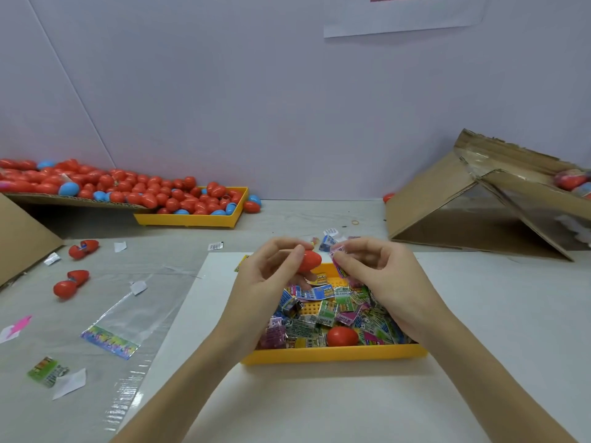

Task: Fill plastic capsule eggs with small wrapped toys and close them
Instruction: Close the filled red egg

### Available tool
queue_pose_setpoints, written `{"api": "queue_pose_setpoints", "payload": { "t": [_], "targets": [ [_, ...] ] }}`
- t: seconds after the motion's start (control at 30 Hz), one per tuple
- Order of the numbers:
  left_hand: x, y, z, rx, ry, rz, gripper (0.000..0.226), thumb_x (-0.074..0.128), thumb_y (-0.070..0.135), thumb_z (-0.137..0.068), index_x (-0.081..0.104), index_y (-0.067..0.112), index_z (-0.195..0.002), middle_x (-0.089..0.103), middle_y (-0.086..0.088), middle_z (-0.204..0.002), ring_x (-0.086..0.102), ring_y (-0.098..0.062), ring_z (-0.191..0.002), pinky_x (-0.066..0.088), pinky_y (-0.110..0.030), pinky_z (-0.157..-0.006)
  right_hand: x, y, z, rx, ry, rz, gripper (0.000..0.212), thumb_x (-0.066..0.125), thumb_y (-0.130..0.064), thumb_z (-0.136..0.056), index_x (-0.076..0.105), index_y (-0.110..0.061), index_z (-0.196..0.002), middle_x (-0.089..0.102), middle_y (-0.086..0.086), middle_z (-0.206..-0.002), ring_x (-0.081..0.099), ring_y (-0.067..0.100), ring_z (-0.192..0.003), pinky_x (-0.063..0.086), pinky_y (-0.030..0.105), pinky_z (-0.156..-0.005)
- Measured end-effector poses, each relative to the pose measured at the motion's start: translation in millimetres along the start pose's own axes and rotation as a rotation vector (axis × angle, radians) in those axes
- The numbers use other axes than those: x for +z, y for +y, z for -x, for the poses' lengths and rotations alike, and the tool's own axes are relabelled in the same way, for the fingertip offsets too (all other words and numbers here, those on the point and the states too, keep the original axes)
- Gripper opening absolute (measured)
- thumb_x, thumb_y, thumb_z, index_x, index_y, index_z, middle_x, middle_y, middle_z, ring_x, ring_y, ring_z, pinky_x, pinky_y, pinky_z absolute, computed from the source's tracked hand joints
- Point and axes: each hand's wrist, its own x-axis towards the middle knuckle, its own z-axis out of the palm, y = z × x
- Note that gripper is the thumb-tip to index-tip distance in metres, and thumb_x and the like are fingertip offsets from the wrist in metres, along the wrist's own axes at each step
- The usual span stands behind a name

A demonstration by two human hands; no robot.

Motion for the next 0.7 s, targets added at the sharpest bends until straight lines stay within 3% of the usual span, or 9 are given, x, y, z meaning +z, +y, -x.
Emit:
{"api": "queue_pose_setpoints", "payload": {
  "t": [0.17, 0.3, 0.47, 0.7],
  "targets": [
    [-1.1, 5.5, 3.0, -0.036, -0.111, -0.052, 0.03, 0.069, 0.037, -0.091, 0.075, 0.03, -0.12, 0.077, -0.001, -0.097, 0.075, -0.017, -0.09, 0.058, -0.026, -0.089, 4.4, 1.5, 0.8, -0.039, 0.003, 0.0, 0.027, 0.075, -0.041, -0.083, 0.077, -0.019, -0.099, 0.079, 0.003, -0.09, 0.075, 0.023, -0.087, 0.061, 0.032, -0.074],
    [1.4, 6.2, 4.0, -0.027, -0.15, -0.093, 0.037, 0.066, 0.035, -0.092, 0.07, 0.024, -0.127, 0.078, -0.006, -0.099, 0.073, -0.016, -0.083, 0.058, -0.027, -0.086, 4.1, 0.0, 1.5, -0.111, -0.003, 0.052, 0.019, 0.073, -0.035, -0.089, 0.078, -0.02, -0.099, 0.079, -0.001, -0.088, 0.075, 0.012, -0.084, 0.057, 0.018, -0.069],
    [2.9, 5.6, 3.6, -0.046, -0.105, -0.087, 0.035, 0.065, 0.038, -0.09, 0.073, 0.025, -0.121, 0.079, 0.0, -0.098, 0.076, -0.016, -0.089, 0.056, -0.02, -0.089, 4.5, 0.3, 1.2, -0.167, -0.036, 0.142, 0.013, 0.072, -0.021, -0.095, 0.079, -0.016, -0.105, 0.079, -0.006, -0.09, 0.074, 0.006, -0.085, 0.054, 0.013, -0.07],
    [3.0, 6.5, 3.4, -0.06, -0.109, -0.088, 0.034, 0.065, 0.037, -0.091, 0.072, 0.027, -0.122, 0.079, 0.003, -0.1, 0.077, -0.014, -0.092, 0.054, -0.015, -0.087, 5.2, 0.7, 1.9, -0.223, 0.012, 0.287, 0.02, 0.072, -0.025, -0.095, 0.079, -0.018, -0.112, 0.078, -0.006, -0.093, 0.073, 0.006, -0.089, 0.059, 0.022, -0.079]
  ]
}}
